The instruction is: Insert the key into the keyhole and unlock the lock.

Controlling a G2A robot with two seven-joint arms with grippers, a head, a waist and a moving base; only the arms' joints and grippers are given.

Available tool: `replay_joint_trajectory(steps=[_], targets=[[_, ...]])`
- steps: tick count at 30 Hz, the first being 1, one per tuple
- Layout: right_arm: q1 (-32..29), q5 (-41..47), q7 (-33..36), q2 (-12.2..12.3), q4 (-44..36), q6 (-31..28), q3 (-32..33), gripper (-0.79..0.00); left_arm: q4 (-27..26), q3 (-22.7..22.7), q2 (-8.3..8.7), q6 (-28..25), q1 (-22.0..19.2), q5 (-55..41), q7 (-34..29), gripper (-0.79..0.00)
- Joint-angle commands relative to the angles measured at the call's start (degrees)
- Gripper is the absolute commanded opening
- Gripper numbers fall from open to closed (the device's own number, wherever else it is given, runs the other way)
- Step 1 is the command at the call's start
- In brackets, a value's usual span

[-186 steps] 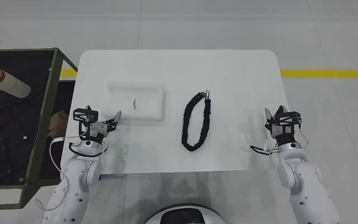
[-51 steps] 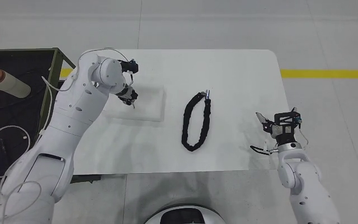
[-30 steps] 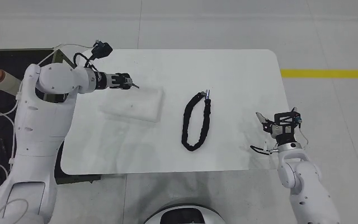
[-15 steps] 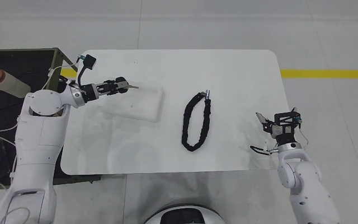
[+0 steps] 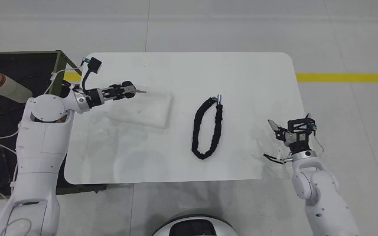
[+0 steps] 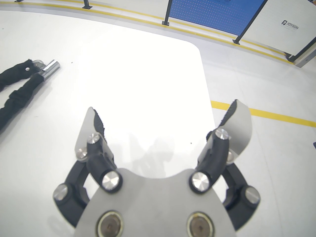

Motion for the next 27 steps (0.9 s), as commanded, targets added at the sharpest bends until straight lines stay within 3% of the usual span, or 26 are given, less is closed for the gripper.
replay_joint_trajectory(steps=[1,7,12,14,25,27], targets=[[1.15,4.6,7.29,-0.08,-4.2,-9.03,-1.72,0.0,0.0,0.0,0.0,0.0,0.0,0.0,0.0,-0.785],[12.7,12.89,37.13,-0.83,-11.83,-5.08,-10.59,0.0,0.0,0.0,0.0,0.0,0.0,0.0,0.0,-0.785],[28.37,16.95,57.92,-2.37,-6.53,-3.03,-21.24,0.0,0.0,0.0,0.0,0.0,0.0,0.0,0.0,-0.785],[33.64,17.46,60.35,-3.29,-3.18,0.59,-23.81,0.0,0.0,0.0,0.0,0.0,0.0,0.0,0.0,-0.785],[33.64,17.46,60.35,-3.29,-3.18,0.59,-23.81,0.0,0.0,0.0,0.0,0.0,0.0,0.0,0.0,-0.785],[30.73,19.85,62.3,-3.29,-3.25,1.25,-23.47,0.0,0.0,0.0,0.0,0.0,0.0,0.0,0.0,-0.785]])
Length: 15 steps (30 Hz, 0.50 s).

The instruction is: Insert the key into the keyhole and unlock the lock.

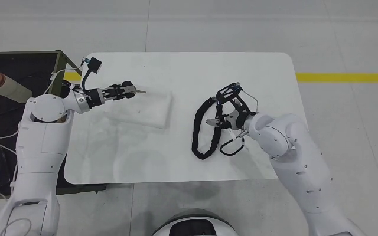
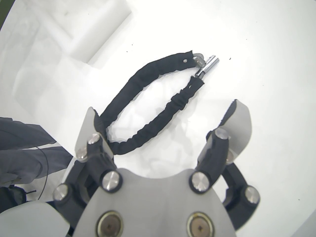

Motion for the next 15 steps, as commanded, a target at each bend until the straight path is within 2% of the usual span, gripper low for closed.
replay_joint_trajectory(steps=[1,8,11,15], targets=[[-2.36,2.46,1.56,-0.09,-0.04,1.11,0.94,0.0,0.0,0.0,0.0,0.0,0.0,0.0,0.0,-0.785],[6.26,8.73,7.95,-2.24,7.97,11.15,-1.71,0.0,0.0,0.0,0.0,0.0,0.0,0.0,0.0,-0.785],[10.57,6.63,10.55,-3.31,13.46,15.34,-4.45,0.0,0.0,0.0,0.0,0.0,0.0,0.0,0.0,-0.785],[15.92,2.94,11.81,-5.0,19.07,17.74,-8.53,0.0,0.0,0.0,0.0,0.0,0.0,0.0,0.0,-0.785]])
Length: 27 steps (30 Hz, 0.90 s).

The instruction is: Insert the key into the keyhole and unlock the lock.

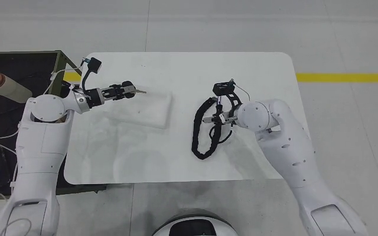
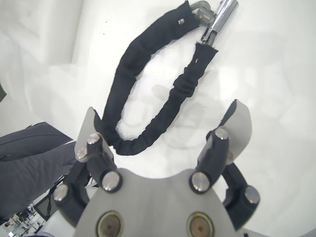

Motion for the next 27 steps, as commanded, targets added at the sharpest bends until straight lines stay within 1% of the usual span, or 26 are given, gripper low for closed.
replay_joint_trajectory(steps=[1,6,7,9,10,12,13,15,17,18,19,20,21,22,27], targets=[[2.62,-2.82,-0.8,-0.82,2.6,0.8,-1.66,0.0,0.0,0.0,0.0,0.0,0.0,0.0,0.0,-0.785],[6.48,-6.36,-0.21,-2.92,9.04,2.41,-4.43,0.0,0.0,0.0,0.0,0.0,0.0,0.0,0.0,-0.785],[7.08,-7.47,-0.31,-3.33,9.98,2.61,-4.99,-0.046,0.0,0.0,0.0,0.0,0.0,0.0,0.0,-0.785],[7.66,-7.53,-0.45,-4.19,11.65,2.81,-5.46,-0.108,0.0,0.0,0.0,0.0,0.0,0.0,0.0,-0.785],[8.0,-8.3,-0.42,-4.57,12.69,3.05,-5.74,-0.237,0.0,0.0,0.0,0.0,0.0,0.0,0.0,-0.785],[8.37,-9.64,-1.02,-5.36,14.07,3.1,-6.32,-0.314,0.0,0.0,0.0,0.0,0.0,0.0,0.0,-0.785],[8.47,-10.07,-1.34,-5.74,14.69,3.12,-6.41,-0.403,0.0,0.0,0.0,0.0,0.0,0.0,0.0,-0.785],[8.63,-11.01,-1.53,-6.45,16.1,3.24,-6.46,-0.456,0.0,0.0,0.0,0.0,0.0,0.0,0.0,-0.785],[8.77,-11.61,-1.54,-7.17,17.18,3.21,-6.39,-0.462,0.0,0.0,0.0,0.0,0.0,0.0,0.0,-0.785],[8.79,-12.02,-1.68,-7.49,17.64,3.18,-6.26,-0.477,0.0,0.0,0.0,0.0,0.0,0.0,0.0,-0.785],[8.76,-12.7,-1.72,-7.79,18.21,3.25,-6.18,-0.514,0.0,0.0,0.0,0.0,0.0,0.0,0.0,-0.785],[8.74,-13.09,-1.54,-8.1,18.69,3.17,-6.07,-0.566,0.0,0.0,0.0,0.0,0.0,0.0,0.0,-0.785],[8.76,-13.4,-1.47,-8.4,19.0,3.03,-5.87,-0.656,0.0,0.0,0.0,0.0,0.0,0.0,0.0,-0.785],[8.72,-13.87,-1.48,-8.66,19.34,2.94,-5.63,-0.785,0.0,0.0,0.0,0.0,0.0,0.0,0.0,-0.785],[7.95,-14.94,-1.31,-9.53,19.35,2.1,-2.61,-0.785,0.0,0.0,0.0,0.0,0.0,0.0,0.0,-0.785]])
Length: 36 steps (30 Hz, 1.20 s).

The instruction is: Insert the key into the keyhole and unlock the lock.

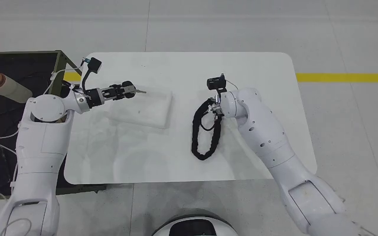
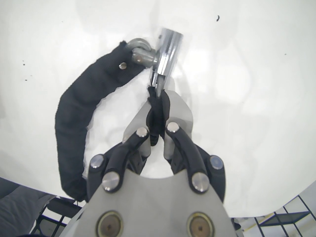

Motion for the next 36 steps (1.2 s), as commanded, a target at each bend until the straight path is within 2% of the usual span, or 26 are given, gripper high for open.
replay_joint_trajectory(steps=[1,4,10,15,24,27,31,33,36], targets=[[-0.5,0.34,0.12,-0.13,-0.59,-0.76,2.11,-0.785,0.0,0.0,0.0,0.0,0.0,0.0,0.0,-0.785],[-1.32,4.19,0.82,0.24,-2.87,-2.38,6.22,-0.785,0.0,0.0,0.0,0.0,0.0,0.0,0.0,-0.785],[-4.2,14.87,0.59,2.91,-10.95,-6.46,14.47,-0.785,0.0,0.0,0.0,0.0,0.0,0.0,0.0,-0.785],[-9.4,27.67,2.58,3.36,-17.32,-12.92,24.28,-0.785,0.0,0.0,0.0,0.0,0.0,0.0,0.0,-0.785],[-10.61,27.79,1.8,3.39,-18.28,-13.07,24.38,-0.785,0.0,0.0,0.0,0.0,0.0,0.0,0.0,-0.785],[-20.23,32.05,-8.07,3.51,-27.44,-15.48,25.76,-0.785,0.0,0.0,0.0,0.0,0.0,0.0,0.0,-0.785],[-23.69,43.11,-17.15,3.3,-28.28,-20.57,27.5,-0.785,0.0,0.0,0.0,0.0,0.0,0.0,0.0,-0.785],[-24.79,45.46,-21.65,3.32,-28.23,-26.18,27.52,-0.785,0.0,0.0,0.0,0.0,0.0,0.0,0.0,-0.785],[-26.93,43.97,-30.3,3.35,-28.53,-32.54,27.1,-0.785,0.0,0.0,0.0,0.0,0.0,0.0,0.0,-0.785]])
